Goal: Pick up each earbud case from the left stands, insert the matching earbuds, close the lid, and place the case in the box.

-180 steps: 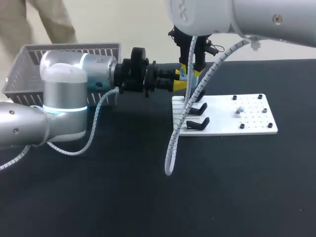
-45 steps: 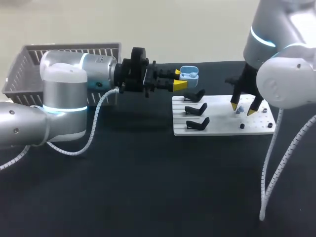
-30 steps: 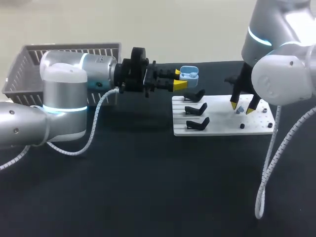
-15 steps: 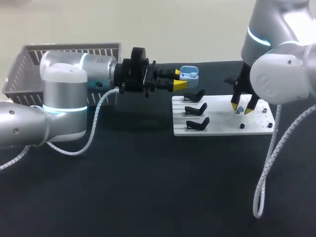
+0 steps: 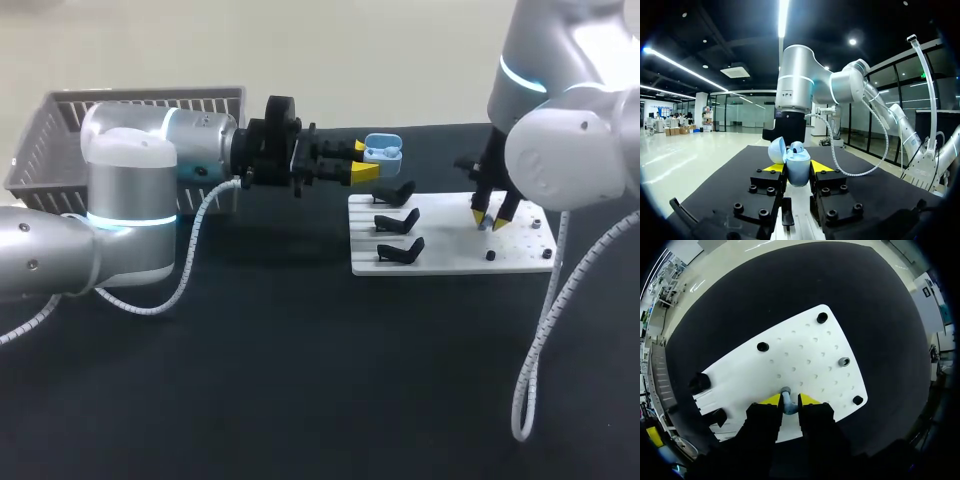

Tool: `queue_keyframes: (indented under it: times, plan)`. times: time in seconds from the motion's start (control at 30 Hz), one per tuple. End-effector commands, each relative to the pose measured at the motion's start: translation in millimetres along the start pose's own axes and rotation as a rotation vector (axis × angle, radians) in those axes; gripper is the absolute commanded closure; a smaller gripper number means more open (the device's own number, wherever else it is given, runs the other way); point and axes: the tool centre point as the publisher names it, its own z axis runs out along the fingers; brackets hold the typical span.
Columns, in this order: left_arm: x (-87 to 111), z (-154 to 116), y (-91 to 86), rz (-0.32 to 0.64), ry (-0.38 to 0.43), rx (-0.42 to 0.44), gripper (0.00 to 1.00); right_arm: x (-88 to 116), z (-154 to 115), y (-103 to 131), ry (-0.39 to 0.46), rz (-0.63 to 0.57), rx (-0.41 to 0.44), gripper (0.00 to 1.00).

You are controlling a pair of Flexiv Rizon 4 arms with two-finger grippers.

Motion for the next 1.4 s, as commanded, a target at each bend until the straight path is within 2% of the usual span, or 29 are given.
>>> queue_keyframes:
  times: [0.03,0.33,0.67,0.83,1.37,1.4]
  plan:
    - [0.8,0,-1.5,0.003,-0.002,-0.005,1.00,3,-6,-3,-0.008,0.002,0.000,1.00]
    - [0.8,0,-1.5,0.003,-0.002,-0.005,1.00,16,-35,-7,-0.037,-0.061,0.000,1.00]
    - [0.8,0,-1.5,0.003,-0.002,-0.005,1.00,40,-98,2,-0.161,-0.255,0.014,1.00]
    - [0.8,0,-1.5,0.003,-0.002,-0.005,1.00,46,-121,10,-0.181,-0.278,0.053,1.00]
    - [0.8,0,-1.5,0.003,-0.002,-0.005,1.00,46,-121,10,-0.181,-0.278,0.053,1.00]
    - [0.8,0,-1.5,0.003,-0.002,-0.005,1.00,48,-124,14,-0.178,-0.306,0.067,1.00]
